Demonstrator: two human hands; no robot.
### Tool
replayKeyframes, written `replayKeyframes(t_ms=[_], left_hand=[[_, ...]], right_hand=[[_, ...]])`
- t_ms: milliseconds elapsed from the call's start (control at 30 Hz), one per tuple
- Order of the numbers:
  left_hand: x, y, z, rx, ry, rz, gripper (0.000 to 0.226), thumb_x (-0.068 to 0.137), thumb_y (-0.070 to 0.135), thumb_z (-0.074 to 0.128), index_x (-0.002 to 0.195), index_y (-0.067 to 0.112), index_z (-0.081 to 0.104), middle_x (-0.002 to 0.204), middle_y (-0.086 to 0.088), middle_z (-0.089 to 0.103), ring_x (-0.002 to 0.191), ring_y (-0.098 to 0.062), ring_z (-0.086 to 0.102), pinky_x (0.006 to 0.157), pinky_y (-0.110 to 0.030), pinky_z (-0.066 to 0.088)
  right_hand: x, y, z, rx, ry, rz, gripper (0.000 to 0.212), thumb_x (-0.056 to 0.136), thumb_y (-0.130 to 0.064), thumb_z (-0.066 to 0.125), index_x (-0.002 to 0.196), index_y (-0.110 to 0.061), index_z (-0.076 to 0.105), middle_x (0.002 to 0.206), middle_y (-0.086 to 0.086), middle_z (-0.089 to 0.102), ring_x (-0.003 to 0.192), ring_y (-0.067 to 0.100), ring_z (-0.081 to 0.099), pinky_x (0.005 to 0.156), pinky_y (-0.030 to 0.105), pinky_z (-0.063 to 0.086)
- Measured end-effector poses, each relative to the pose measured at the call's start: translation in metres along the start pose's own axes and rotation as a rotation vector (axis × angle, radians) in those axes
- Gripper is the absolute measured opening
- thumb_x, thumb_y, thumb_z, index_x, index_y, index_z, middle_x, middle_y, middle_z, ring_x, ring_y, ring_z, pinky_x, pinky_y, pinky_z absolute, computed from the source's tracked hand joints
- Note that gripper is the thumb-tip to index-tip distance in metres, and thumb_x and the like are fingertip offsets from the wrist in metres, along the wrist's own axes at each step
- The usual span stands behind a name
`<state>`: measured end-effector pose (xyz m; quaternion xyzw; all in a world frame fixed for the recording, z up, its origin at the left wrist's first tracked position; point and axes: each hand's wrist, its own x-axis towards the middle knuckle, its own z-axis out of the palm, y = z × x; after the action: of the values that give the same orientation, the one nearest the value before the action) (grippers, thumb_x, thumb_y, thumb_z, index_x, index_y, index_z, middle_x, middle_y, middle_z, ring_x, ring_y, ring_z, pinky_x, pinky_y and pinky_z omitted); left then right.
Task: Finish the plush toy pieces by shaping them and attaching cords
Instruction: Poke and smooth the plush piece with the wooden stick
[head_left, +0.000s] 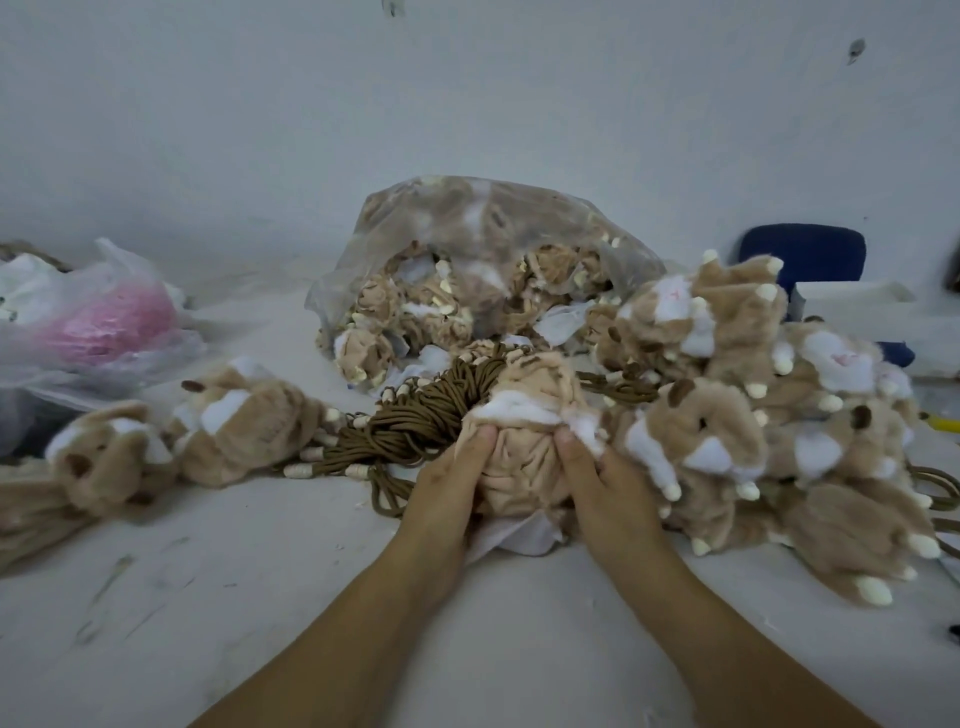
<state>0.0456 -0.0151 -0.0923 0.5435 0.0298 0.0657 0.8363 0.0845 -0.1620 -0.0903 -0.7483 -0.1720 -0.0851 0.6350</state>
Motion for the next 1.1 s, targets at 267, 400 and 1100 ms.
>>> replayKeyframes(t_ms=[267,400,1100], left_hand=[[-0.001,0.005,-0.001,0.029,-0.276,0.007,0.052,0.098,0.039,0.056,0.138,0.007,0.053,0.137,-0.016,0.059,0.129,-0.030,0.054,0.107,-0.039,0.046],[-0.003,0.001,0.001,0.067,-0.205,-0.043,0.036,0.078,0.030,0.081,0.110,0.016,0.074,0.116,-0.011,0.072,0.106,-0.022,0.070,0.082,-0.024,0.055],[-0.002,0.005,0.003,-0.083,-0.020,0.073,0.029,0.082,0.033,0.070,0.104,0.015,0.078,0.112,-0.013,0.073,0.105,-0.023,0.070,0.081,-0.026,0.056]], right_hand=[[0.008,-0.001,0.000,0.158,0.079,0.229,0.050,0.092,-0.058,0.039,0.068,-0.026,0.070,0.060,-0.006,0.070,0.055,0.004,0.066,0.049,0.015,0.050],[0.012,0.003,-0.001,0.207,0.106,0.286,0.050,0.094,-0.057,0.040,0.084,-0.020,0.072,0.069,-0.002,0.073,0.064,0.009,0.070,0.056,0.025,0.057],[0.002,-0.007,0.007,-0.160,-0.060,-0.052,0.026,0.095,-0.016,0.053,0.070,-0.011,0.048,0.051,-0.013,0.047,0.049,0.001,0.042,0.047,0.011,0.033]])
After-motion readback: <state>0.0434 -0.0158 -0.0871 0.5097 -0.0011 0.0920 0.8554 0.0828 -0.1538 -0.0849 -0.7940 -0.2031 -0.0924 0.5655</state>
